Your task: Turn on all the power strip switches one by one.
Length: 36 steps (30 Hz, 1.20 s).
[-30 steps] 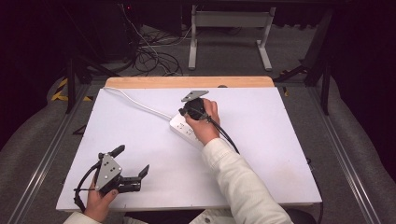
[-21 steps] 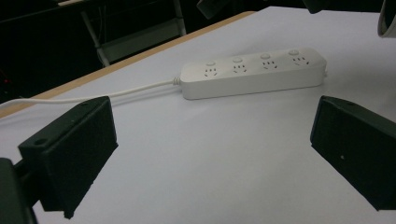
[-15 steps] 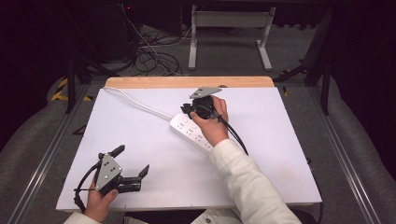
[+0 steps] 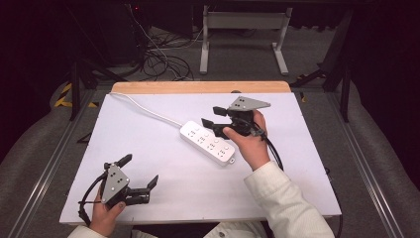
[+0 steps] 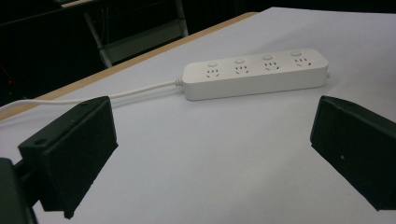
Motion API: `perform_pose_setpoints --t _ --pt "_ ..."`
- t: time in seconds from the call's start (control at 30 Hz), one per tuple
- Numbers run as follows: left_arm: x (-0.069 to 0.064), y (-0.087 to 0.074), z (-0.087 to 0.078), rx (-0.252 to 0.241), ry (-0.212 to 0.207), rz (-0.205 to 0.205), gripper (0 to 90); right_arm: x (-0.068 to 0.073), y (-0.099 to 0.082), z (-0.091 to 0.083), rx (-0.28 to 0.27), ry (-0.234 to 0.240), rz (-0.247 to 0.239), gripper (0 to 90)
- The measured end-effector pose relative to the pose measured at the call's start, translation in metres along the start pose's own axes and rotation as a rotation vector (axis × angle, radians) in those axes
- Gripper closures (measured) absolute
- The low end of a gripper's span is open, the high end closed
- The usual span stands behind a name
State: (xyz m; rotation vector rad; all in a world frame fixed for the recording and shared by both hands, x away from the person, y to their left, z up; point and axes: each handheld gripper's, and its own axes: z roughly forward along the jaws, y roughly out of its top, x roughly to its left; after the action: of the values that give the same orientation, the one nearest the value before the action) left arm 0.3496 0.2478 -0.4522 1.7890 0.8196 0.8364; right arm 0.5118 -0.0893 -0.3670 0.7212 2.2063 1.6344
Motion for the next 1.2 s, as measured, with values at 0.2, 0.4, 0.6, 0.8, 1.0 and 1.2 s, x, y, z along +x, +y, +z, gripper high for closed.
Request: perform_pose_setpoints --t 0.2,0.4,0.6,0.8,1.0,1.2 --pt "0.000 0.000 0.000 0.000 -0.003 -0.001 0.9 -0.003 -0.010 -0.030 -0.018 0.001 -0.013 26.8" --pt "0.001 0.000 0.000 0.000 0.000 -0.007 0.9 -0.003 -0.022 -0.059 -0.042 0.022 -0.019 24.8" --pt "0.001 0.000 0.000 0.002 0.001 -0.010 0.9 -0.003 -0.042 -0.079 -0.047 0.009 -0.004 21.1" --pt "0.002 0.000 -0.001 -0.001 0.003 -0.008 0.9 -0.006 -0.063 -0.099 -0.082 0.018 0.022 20.1" --pt "0.001 0.001 -0.001 -0.001 -0.002 -0.009 0.9 -0.008 -0.083 -0.114 -0.085 0.008 0.050 19.0" --pt "0.000 0.001 -0.002 -0.004 -0.004 -0.015 0.9 -0.011 -0.107 -0.117 -0.050 -0.011 0.044 18.7"
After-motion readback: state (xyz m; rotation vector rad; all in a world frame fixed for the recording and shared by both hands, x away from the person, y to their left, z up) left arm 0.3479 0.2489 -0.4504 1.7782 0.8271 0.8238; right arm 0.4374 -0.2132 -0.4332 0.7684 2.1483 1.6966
